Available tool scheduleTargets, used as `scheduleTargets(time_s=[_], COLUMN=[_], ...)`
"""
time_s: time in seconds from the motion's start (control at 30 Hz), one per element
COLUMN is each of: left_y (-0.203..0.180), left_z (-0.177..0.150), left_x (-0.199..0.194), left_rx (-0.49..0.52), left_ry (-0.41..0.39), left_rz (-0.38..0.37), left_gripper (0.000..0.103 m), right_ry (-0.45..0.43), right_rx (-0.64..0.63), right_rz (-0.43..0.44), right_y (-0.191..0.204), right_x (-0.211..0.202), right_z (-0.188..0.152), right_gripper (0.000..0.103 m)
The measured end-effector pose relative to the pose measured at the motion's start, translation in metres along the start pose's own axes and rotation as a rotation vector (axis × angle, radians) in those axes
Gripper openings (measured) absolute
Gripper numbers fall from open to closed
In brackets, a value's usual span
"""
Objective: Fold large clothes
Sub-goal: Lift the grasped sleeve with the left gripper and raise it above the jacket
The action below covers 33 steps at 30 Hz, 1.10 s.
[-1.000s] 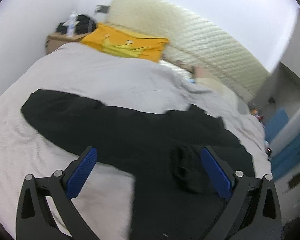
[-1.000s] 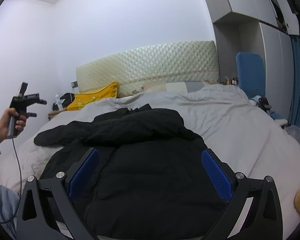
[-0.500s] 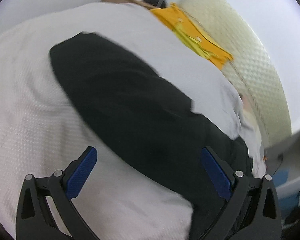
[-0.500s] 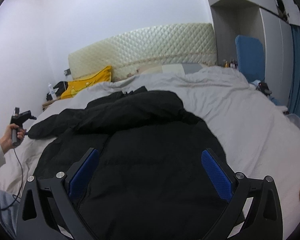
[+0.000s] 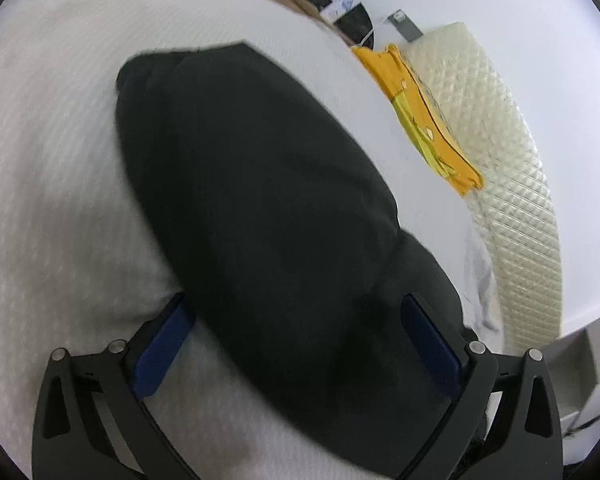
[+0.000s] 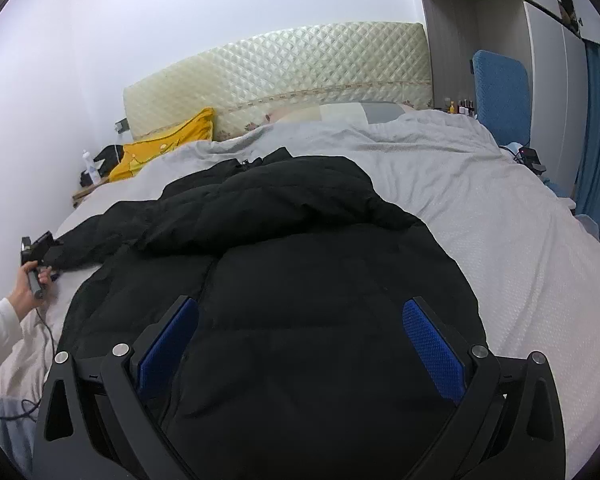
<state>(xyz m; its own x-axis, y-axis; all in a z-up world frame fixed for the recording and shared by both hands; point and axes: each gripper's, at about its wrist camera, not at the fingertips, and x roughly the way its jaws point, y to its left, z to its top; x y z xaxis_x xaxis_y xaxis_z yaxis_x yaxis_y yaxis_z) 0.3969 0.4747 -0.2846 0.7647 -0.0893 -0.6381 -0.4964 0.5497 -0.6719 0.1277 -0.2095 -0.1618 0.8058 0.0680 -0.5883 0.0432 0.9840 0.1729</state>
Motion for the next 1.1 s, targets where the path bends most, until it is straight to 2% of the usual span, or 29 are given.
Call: scheduleTargets(time_s=[0.13,0.2,0.27,0.33,0.43,0.73,0.8,1.1], left_y=[-0.002,-0.004,-0.011,-0.018,-0.026,-0.078,-0.097,-0.204], left_z=[0.011,0.015,0.017,0.020,0.023,0.022,0.020,-0.002], left_x=[0.016,0.019,0.019,0.013,-0.003,-0.072,-0.087,-0.151], left_rx=[-0.022,-0.012,0.008,0.028,0.052,0.183,0.211,0.377], left_ry=[0.000,-0.009,-0.018,-0.039,-0.066,-0.158,-0.178,-0.256], left_rz=[-0.008,0.018,0.048,0.057,0.089,0.150,0.166,0.137], left_gripper=[0.084,0.073,0.046,0.026,0.016,0.009,0.009,0.008], right_ry=[0.013,0.020,0.024,0.025,0.023,-0.024,-0.034,-0.091], right_rx=[0.008,0.017,0.013,0.007,0.003,-0.018,-0.022,-0.011], right_rz=[-0.012,-0.008,-0.009,-0.007,0.003,0.028,0.042,0.085], right_y=[0.001,0.001,0.002,0.003,0.003,0.003,0.003,-0.010], right_x=[0.006,0.009,0.010,0.010,0.008,-0.010,-0.015,-0.040], right_z=[0.000,0.000,0.000,0.000,0.001,0.003,0.003,0.005], right_gripper=[0.103,0.103,0.103,0.103,0.103,0.103,0.103,0.103])
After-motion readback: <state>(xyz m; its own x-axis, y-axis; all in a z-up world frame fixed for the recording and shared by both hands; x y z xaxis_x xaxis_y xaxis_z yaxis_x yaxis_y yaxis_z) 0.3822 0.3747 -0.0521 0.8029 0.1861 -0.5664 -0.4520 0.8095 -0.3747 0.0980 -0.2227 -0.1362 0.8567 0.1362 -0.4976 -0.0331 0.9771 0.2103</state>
